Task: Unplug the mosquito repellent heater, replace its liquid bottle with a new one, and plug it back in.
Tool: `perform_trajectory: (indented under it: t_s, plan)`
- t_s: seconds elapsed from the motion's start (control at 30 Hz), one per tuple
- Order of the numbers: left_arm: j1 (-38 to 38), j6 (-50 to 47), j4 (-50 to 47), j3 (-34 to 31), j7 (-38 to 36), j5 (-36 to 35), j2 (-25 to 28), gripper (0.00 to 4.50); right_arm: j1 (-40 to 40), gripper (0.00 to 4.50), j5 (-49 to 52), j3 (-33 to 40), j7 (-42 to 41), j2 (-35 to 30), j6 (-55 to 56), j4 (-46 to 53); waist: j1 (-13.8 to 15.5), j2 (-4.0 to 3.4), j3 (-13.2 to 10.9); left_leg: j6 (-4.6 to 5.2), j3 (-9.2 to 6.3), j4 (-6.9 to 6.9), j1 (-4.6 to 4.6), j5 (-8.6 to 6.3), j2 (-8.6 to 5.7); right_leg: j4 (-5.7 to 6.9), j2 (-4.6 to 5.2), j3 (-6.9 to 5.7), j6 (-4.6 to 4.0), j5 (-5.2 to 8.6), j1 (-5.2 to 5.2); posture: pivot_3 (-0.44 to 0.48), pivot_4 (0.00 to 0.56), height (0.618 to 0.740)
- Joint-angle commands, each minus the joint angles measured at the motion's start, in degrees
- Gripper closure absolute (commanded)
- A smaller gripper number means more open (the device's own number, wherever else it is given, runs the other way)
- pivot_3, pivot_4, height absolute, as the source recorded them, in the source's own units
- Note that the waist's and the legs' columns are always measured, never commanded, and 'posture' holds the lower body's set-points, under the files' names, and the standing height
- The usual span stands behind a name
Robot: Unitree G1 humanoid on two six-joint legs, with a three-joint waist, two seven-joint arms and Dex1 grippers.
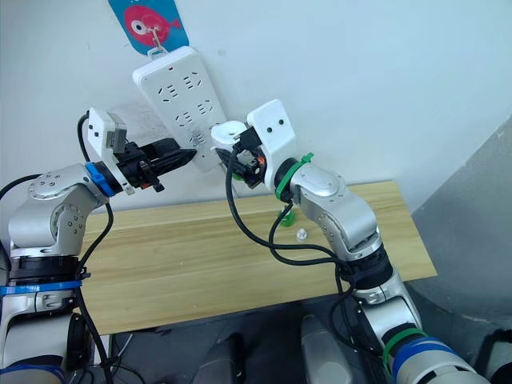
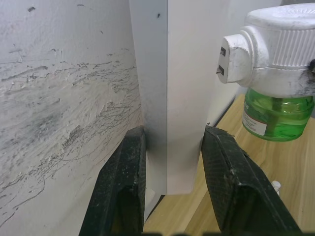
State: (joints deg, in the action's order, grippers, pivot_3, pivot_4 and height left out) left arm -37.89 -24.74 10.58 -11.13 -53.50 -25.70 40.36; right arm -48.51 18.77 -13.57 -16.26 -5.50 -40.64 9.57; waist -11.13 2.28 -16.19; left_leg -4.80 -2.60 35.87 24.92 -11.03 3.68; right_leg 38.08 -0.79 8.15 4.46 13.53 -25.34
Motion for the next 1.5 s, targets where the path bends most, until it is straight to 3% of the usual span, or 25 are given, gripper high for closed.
perform_trajectory:
  t_s: [0.03, 0.97, 1.5]
  plan:
    - [-0.52, -0.48, -0.89, -0.88, 0.54, -0.48, 0.45, 3.18, -0.56, 1.49, -1.13, 0.70, 0.01, 1.15, 1.90, 1.33, 0.01, 0.00, 0.00, 0.00, -0.01, 0.00, 0.00, 0.00, 0.00, 0.00, 0.00, -0.01, 0.00, 0.00, 0.00, -0.156, 0.253, 0.740]
    - [-1.19, -2.02, -0.85, -1.00, 0.83, -1.38, 0.09, 3.18, 1.96, 1.49, -4.77, 1.49, -0.10, 4.76, 4.04, 1.24, -0.01, 0.00, 0.00, -0.01, -0.05, 0.00, 0.00, 0.01, -0.01, 0.03, 0.00, -0.04, 0.01, 0.00, 0.00, -0.155, 0.253, 0.740]
    - [-1.30, -1.96, -0.71, -0.97, 0.67, -1.33, -0.07, 3.18, 3.92, 1.50, -6.36, 0.12, -2.57, 3.64, 4.70, 3.49, 0.02, 0.00, 0.00, -0.01, -0.06, 0.00, 0.00, 0.00, -0.01, 0.03, 0.00, -0.06, 0.00, -0.01, 0.00, -0.154, 0.252, 0.740]
